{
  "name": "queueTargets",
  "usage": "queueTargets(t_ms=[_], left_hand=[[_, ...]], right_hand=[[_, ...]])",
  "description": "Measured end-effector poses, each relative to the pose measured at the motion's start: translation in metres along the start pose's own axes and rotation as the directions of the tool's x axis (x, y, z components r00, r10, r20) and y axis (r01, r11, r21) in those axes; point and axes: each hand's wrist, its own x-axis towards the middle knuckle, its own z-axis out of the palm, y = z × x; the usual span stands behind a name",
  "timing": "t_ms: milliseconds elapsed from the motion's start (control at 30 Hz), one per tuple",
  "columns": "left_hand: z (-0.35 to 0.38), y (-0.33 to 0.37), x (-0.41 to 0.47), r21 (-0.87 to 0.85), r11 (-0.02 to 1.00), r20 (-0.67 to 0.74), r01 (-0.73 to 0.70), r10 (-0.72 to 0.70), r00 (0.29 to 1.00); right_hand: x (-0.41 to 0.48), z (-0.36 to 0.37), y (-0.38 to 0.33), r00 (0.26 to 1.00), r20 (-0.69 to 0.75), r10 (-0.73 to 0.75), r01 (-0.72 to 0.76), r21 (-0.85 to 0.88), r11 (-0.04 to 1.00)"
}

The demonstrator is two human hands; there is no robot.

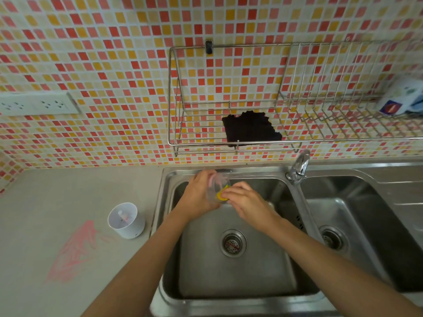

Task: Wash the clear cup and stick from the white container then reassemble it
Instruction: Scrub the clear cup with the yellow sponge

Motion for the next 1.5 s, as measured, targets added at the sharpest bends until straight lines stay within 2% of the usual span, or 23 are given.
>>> queueTargets(t_ms=[67, 167, 200, 267, 300, 367, 500, 567, 667, 733, 767, 833, 900, 967, 1000, 1067, 1100, 1200, 1267, 1333, 1400, 1500], left_hand=[[0.002, -0.005, -0.002, 0.025, 0.999, -0.074, -0.042, 0.044, 0.996], [0.004, -0.015, -0.005, 0.097, 0.992, -0.076, -0.077, 0.085, 0.993], [0.004, -0.017, -0.006, 0.145, 0.986, -0.082, -0.083, 0.096, 0.992], [0.001, -0.018, -0.007, 0.238, 0.97, -0.095, -0.057, 0.082, 0.992], [-0.001, -0.018, -0.006, 0.256, 0.965, -0.098, -0.051, 0.079, 0.992], [-0.005, -0.02, -0.004, 0.247, 0.967, -0.089, -0.069, 0.094, 0.992], [-0.011, -0.031, -0.001, 0.234, 0.963, -0.06, -0.138, 0.156, 0.986], [-0.01, -0.037, -0.003, 0.2, 0.97, -0.055, -0.141, 0.155, 0.986], [-0.014, -0.039, -0.003, 0.159, 0.978, -0.047, -0.132, 0.141, 0.989], [-0.018, -0.037, -0.002, 0.153, 0.979, -0.03, -0.131, 0.137, 0.99], [-0.019, -0.038, -0.001, 0.158, 0.977, -0.019, -0.141, 0.146, 0.989], [-0.02, -0.041, -0.001, 0.174, 0.973, 0.001, -0.154, 0.156, 0.988], [-0.019, -0.045, -0.003, 0.169, 0.973, 0.013, -0.156, 0.156, 0.988], [-0.017, -0.046, -0.005, 0.159, 0.974, 0.013, -0.162, 0.162, 0.987], [-0.017, -0.044, -0.005, 0.152, 0.975, 0.006, -0.163, 0.164, 0.987], [-0.016, -0.04, -0.005, 0.144, 0.975, -0.014, -0.17, 0.174, 0.985], [-0.016, -0.039, -0.004, 0.149, 0.973, -0.016, -0.179, 0.183, 0.983], [-0.016, -0.04, -0.003, 0.159, 0.971, -0.006, -0.179, 0.182, 0.983], [-0.016, -0.04, -0.003, 0.153, 0.973, -0.017, -0.174, 0.179, 0.984], [-0.015, -0.035, -0.001, 0.163, 0.968, -0.032, -0.191, 0.198, 0.98], [-0.014, -0.03, 0.002, 0.174, 0.962, -0.026, -0.21, 0.217, 0.976], [-0.009, -0.031, 0.002, 0.18, 0.962, 0.018, -0.204, 0.204, 0.979]], right_hand=[[0.001, 0.0, -0.007, 0.996, 0.057, 0.065, -0.068, 0.047, 0.997], [0.007, 0.001, -0.011, 0.983, 0.122, 0.136, -0.15, 0.114, 0.982], [0.009, 0.0, -0.012, 0.982, 0.143, 0.121, -0.134, 0.083, 0.987], [0.012, 0.004, -0.008, 0.991, 0.123, 0.06, -0.05, -0.083, 0.995], [0.012, 0.008, -0.007, 0.993, 0.105, 0.061, -0.042, -0.176, 0.983], [0.012, 0.016, -0.012, 0.995, 0.035, 0.089, -0.079, -0.222, 0.972], [0.02, 0.028, -0.034, 0.962, 0.007, 0.275, -0.274, 0.083, 0.958], [0.024, 0.025, -0.033, 0.971, 0.038, 0.234, -0.237, 0.071, 0.969], [0.025, 0.024, -0.017, 0.994, 0.037, 0.102, -0.097, -0.127, 0.987], [0.025, 0.024, -0.016, 0.997, 0.001, 0.083, -0.081, -0.179, 0.981], [0.025, 0.025, -0.02, 0.995, 0.002, 0.095, -0.094, -0.149, 0.984], [0.025, 0.026, -0.026, 0.977, 0.033, 0.209, -0.21, 0.027, 0.977], [0.026, 0.023, -0.024, 0.975, 0.079, 0.207, -0.213, 0.073, 0.974], [0.026, 0.018, -0.02, 0.984, 0.112, 0.136, -0.137, -0.002, 0.991], [0.025, 0.018, -0.017, 0.991, 0.108, 0.076, -0.064, -0.112, 0.992], [0.022, 0.019, -0.018, 0.995, 0.08, 0.056, -0.036, -0.236, 0.971], [0.02, 0.022, -0.02, 0.994, 0.076, 0.073, -0.056, -0.207, 0.977], [0.016, 0.03, -0.023, 0.986, 0.052, 0.161, -0.165, 0.078, 0.983], [0.016, 0.026, -0.02, 0.99, 0.058, 0.13, -0.131, 0.012, 0.991], [0.017, 0.021, -0.019, 0.994, 0.073, 0.077, -0.061, -0.194, 0.979], [0.017, 0.022, -0.021, 0.99, 0.088, 0.114, -0.086, -0.274, 0.958], [0.019, 0.036, -0.022, 0.968, 0.089, 0.234, -0.234, -0.008, 0.972]])
